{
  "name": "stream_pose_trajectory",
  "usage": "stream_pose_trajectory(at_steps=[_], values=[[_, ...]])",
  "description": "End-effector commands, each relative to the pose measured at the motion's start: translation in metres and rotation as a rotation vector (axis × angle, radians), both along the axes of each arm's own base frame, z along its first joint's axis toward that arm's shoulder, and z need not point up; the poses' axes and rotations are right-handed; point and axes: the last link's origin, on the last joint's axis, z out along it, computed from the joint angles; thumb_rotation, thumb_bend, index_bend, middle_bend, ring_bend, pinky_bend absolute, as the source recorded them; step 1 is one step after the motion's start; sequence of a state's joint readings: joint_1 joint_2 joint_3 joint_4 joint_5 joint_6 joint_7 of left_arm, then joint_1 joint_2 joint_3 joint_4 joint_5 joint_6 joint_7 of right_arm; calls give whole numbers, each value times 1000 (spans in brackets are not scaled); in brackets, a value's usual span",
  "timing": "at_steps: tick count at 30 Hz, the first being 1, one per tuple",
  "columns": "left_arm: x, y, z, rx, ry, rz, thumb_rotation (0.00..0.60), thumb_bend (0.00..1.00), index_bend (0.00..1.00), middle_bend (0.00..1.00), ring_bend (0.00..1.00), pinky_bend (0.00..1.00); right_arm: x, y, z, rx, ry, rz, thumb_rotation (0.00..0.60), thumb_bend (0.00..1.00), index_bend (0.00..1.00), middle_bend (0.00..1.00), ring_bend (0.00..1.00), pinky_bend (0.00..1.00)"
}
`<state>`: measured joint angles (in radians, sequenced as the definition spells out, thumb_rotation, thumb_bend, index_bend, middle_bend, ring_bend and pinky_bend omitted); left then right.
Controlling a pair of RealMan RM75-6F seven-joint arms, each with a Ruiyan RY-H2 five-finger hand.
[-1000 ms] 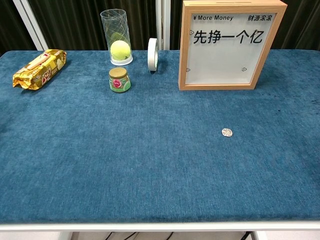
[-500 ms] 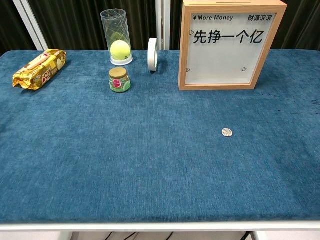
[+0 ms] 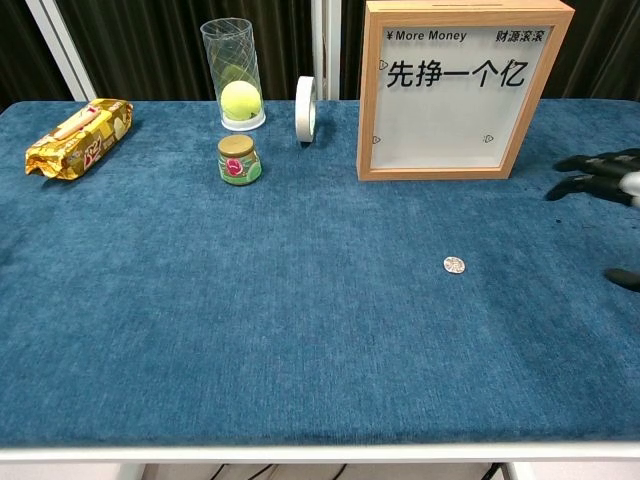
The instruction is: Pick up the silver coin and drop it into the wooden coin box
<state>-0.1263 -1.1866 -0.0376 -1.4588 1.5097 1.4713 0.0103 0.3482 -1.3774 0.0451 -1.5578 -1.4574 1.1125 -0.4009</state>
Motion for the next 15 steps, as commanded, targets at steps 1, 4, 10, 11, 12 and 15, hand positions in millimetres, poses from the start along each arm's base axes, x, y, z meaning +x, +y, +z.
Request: stream_pose_trajectory(at_steps=[1,4,10,11,12,15], values=[[-1,0,0,-3,0,3,600,122,35,0,0,0,4,-10,-10,10,-5,-2,600,248,204,0,0,0],[-2,1,0,-7,5,5,600,122,35,0,0,0,7,-15,-20,27,-8,4,600,249,237,0,0,0],[-3,1,0,-15,15,8,600,122,35,0,0,0,16,-24,-42,74,-15,26,600,255,269,0,0,0],[-3,2,0,-14,14,9,600,122,35,0,0,0,17,-25,-45,79,-15,29,600,258,273,0,0,0],[-3,2,0,-12,11,9,600,122,35,0,0,0,19,-26,-47,84,-16,32,600,258,275,0,0,0],[-5,1,0,-6,6,11,600,122,35,0,0,0,23,-28,-54,96,-21,43,600,267,287,0,0,0]])
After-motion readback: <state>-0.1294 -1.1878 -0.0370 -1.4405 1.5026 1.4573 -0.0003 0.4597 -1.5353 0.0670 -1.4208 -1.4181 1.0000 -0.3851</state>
